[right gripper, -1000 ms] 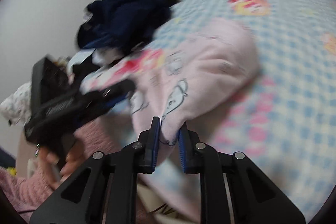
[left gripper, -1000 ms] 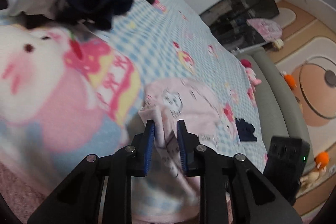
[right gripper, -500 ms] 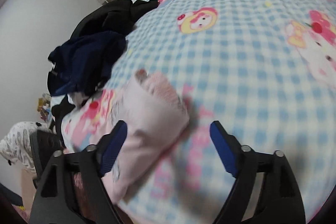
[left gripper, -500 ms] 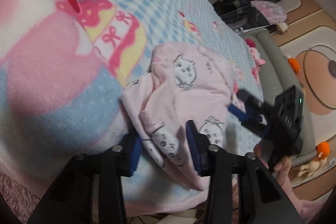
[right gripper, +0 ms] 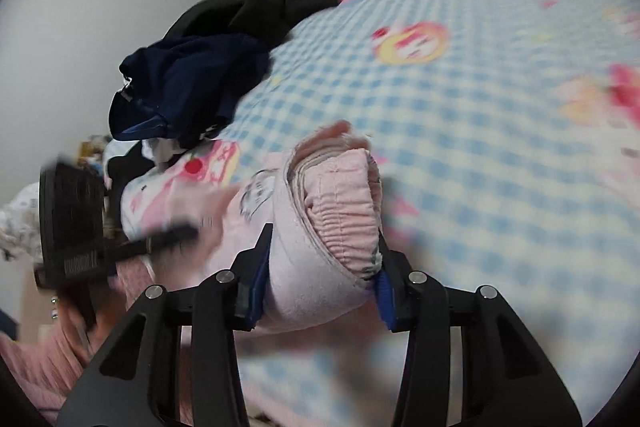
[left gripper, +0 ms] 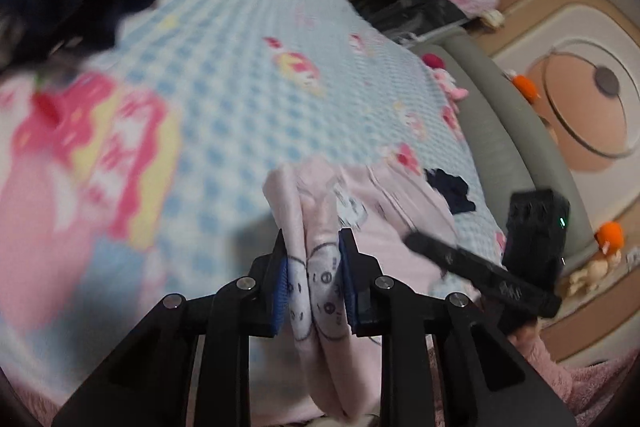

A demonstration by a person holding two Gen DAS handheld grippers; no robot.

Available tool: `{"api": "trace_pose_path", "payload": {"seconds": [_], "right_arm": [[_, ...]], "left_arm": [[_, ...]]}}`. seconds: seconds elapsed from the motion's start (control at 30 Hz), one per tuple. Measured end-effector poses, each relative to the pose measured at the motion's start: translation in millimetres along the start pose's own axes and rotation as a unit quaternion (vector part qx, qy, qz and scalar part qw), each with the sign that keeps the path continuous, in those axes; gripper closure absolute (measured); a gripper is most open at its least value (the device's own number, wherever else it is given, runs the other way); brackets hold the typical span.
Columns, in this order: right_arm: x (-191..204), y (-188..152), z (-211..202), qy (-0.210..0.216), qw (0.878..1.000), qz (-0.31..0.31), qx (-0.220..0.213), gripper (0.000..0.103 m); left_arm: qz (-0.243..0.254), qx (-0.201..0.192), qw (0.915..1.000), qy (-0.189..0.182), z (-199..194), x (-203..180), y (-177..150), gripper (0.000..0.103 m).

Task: Fold clothes

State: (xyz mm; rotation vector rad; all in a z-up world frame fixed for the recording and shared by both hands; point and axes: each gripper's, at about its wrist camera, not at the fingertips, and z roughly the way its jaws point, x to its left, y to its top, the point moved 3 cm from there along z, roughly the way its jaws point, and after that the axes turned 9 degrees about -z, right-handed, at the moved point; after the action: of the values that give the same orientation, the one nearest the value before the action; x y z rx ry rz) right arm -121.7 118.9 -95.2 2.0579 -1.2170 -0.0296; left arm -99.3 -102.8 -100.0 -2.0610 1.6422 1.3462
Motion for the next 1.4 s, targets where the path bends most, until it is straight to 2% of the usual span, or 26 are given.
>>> {"api": "trace_pose_path", "payload": {"seconds": [0.1,0.13,0.17,0.2,0.33,0.4,0.5,0.53,0.57,0.6,0.63,0.73,0.77,0.8,0.87,0.93,1.03,1.13,1.2,1.23,1.33,1.37,1.4], "right_arm": [[-17,-29,-26,-0.042,0.998,0.038,0.001,0.047],[-25,-39,-24,-0.057,0.997,0.043,0.017,0.039],[-33,-49,-21,-0.078,0.995,0.048,0.039,0.038],[-41,-56,-21,-0.097,0.992,0.057,0.057,0.038],[-56,-62,-48,-0.105,0.989,0.103,0.017,0.036],[-54,-57,-59,-0.12,0.989,0.09,0.003,0.036],[-38,-47,-60,-0.108,0.993,0.044,0.007,0.036],[-30,-45,-53,-0.101,0.994,0.021,0.025,0.038],[-23,-45,-45,-0.104,0.993,-0.002,0.046,0.056],[-20,-47,-35,-0.12,0.99,-0.017,0.067,0.067],[-20,-50,-27,-0.124,0.989,-0.024,0.078,0.071],[-25,-52,-14,-0.114,0.99,-0.02,0.08,0.074],[-28,-50,-12,-0.111,0.991,-0.018,0.078,0.076],[-31,-48,-11,-0.109,0.991,-0.016,0.076,0.078],[-31,-42,-13,-0.108,0.991,-0.023,0.073,0.088],[-20,-31,-20,-0.119,0.99,-0.05,0.063,0.09],[-2,-19,-25,-0.135,0.986,-0.093,0.04,0.09],[-8,-25,-1,-0.158,0.981,-0.105,0.045,0.09],[-24,-42,24,-0.181,0.976,-0.106,0.064,0.09],[-28,-47,25,-0.179,0.977,-0.099,0.057,0.089],[-35,-45,0,-0.166,0.984,-0.059,0.035,0.07],[-38,-43,-9,-0.161,0.986,-0.042,0.029,0.07],[-41,-40,-19,-0.157,0.987,-0.022,0.019,0.07]], "left_arm": [[0.031,0.021,0.9983,0.044,30,-9,8,0.08],[0.032,0.031,0.9962,0.074,41,-5,8,0.08],[0.03,0.041,0.9927,0.109,52,1,9,0.08],[0.024,0.045,0.991,0.124,55,5,8,0.08],[0.005,0.026,0.9943,0.103,37,11,-3,0.073],[0.002,0.011,0.9962,0.086,24,11,-9,0.065],[0.017,0.007,0.997,0.075,17,3,-19,0.065],[0.027,0.01,0.9967,0.076,19,-2,-23,0.065],[0.038,0.014,0.9963,0.077,21,-6,-27,0.065],[0.043,0.023,0.9955,0.082,25,-10,-30,0.067],[0.045,0.038,0.9943,0.089,33,-11,-34,0.068],[0.048,0.068,0.9899,0.115,46,-5,-45,0.07],[0.045,0.063,0.9903,0.115,45,-4,-45,0.078],[0.04,0.055,0.9913,0.113,43,-4,-43,0.094],[0.048,0.032,0.9916,0.116,35,-10,-38,0.094],[0.061,0.006,0.9907,0.121,26,-19,-32,0.094],[0.064,-0.012,0.9893,0.13,19,-18,-25,0.094],[0.034,0.028,0.9893,0.139,37,14,-29,0.09],[0.017,0.049,0.9897,0.133,50,29,-36,0.09],[0.016,0.045,0.9905,0.129,48,28,-36,0.089],[0.03,0.016,0.9922,0.12,31,16,-31,0.082],[0.045,-0.008,0.9893,0.139,24,11,-31,0.074],[0.065,-0.032,0.9844,0.16,17,5,-33,0.073]]}}
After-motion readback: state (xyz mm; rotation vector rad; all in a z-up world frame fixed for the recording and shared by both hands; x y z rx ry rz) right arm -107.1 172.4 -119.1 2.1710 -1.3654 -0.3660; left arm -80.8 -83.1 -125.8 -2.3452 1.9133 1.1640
